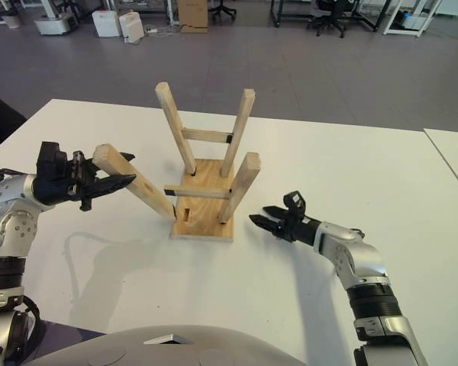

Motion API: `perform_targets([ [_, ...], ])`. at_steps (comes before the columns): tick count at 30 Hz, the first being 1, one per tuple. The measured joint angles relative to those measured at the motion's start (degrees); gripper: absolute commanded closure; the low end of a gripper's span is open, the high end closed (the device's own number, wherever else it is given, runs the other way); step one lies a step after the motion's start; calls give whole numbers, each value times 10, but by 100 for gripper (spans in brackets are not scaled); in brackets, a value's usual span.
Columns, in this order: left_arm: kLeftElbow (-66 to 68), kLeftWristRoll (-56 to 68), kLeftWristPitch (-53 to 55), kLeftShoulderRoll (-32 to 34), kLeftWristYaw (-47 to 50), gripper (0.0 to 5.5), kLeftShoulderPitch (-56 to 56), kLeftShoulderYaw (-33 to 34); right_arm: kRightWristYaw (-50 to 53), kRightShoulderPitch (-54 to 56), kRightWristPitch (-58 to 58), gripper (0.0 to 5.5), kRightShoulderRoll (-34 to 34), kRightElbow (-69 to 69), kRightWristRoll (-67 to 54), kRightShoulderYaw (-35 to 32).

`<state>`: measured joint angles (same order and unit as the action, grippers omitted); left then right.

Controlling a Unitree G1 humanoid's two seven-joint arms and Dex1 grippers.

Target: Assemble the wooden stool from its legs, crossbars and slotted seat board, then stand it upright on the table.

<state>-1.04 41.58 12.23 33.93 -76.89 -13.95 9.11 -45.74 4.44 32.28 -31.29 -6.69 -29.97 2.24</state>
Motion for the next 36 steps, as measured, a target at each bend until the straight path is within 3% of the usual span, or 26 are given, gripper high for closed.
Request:
perform_targets([
  [10,-7,-7,-13,-3,-16,346,-7,-30,-6,-1,-12,212,6,1,14,3],
  [23,147,-39,-35,16,-102,347,-97,-62,-28,0,-18,212,25,7,31,19],
  [36,237,-63,-16,53,-150,347,-251,-200,-40,10,-38,212,44,-3,49,31],
])
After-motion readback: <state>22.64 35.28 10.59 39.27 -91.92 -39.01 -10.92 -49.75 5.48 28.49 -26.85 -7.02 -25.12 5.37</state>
